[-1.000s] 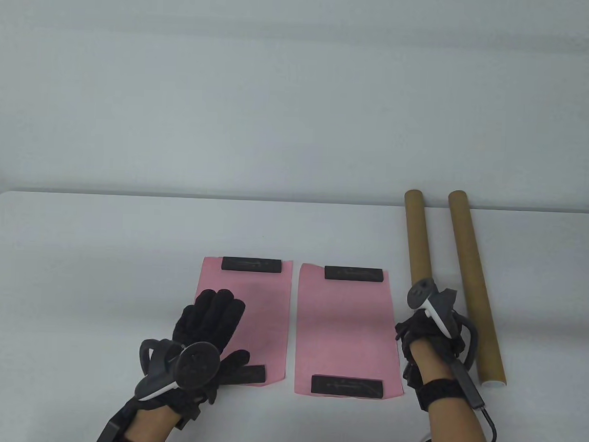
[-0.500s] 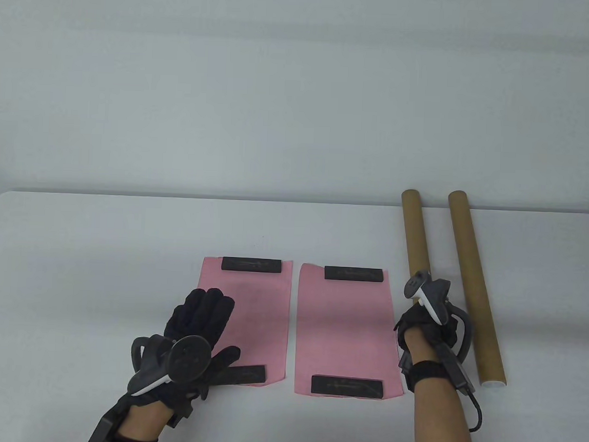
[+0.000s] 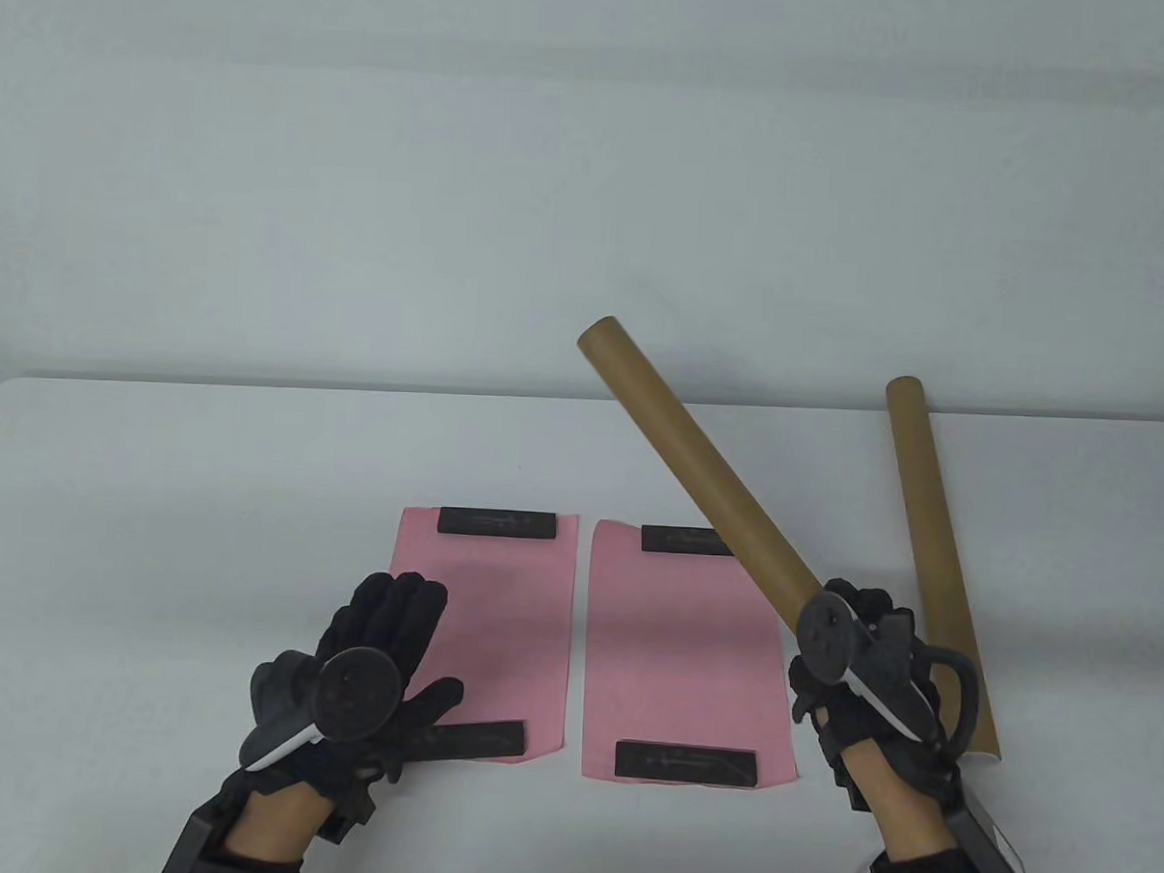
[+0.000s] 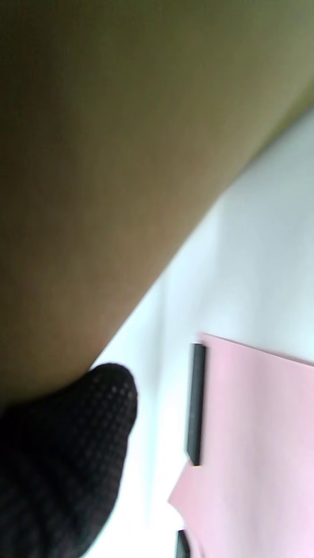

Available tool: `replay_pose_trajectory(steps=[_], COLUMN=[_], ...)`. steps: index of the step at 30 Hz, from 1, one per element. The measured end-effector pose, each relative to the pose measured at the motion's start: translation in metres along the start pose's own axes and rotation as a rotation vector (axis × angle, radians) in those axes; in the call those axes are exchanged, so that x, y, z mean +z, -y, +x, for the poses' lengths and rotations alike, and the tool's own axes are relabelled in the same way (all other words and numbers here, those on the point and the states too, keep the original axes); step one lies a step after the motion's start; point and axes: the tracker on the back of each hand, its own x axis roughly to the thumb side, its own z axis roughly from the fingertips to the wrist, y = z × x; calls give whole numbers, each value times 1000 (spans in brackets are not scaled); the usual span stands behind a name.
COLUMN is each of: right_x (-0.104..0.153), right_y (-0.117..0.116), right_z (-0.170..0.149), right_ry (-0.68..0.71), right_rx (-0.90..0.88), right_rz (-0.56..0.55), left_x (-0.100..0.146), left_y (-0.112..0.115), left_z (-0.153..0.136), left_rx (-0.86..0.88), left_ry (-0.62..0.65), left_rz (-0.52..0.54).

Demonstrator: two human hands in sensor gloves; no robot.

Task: Roll up papers and store in mailing tubes

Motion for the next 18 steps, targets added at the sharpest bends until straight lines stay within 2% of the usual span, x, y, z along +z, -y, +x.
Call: replay_pose_trajectory(steps=[3, 5, 7, 10, 15, 18], right_x=[17, 21, 24, 30, 34, 34], right_y=[-5, -4, 1, 3, 1, -1], right_z=[-7, -16, -26, -41, -60, -68], right_ry=[29, 84, 148, 194, 239, 263], right_rx=[18, -22, 19, -11, -85, -113], right_rz=[-197, -241, -333, -397, -443, -441], left_x=[0, 1, 1, 2, 5, 7], left_y=[0, -2, -5, -13, -25, -28], left_z=[-3, -6, -9, -11, -5, -2], left_rx=[31, 62, 106, 259, 540, 690], left_ry=[-7, -14, -31, -13, 70, 116], left_rz=[4, 17, 37, 112, 233, 263])
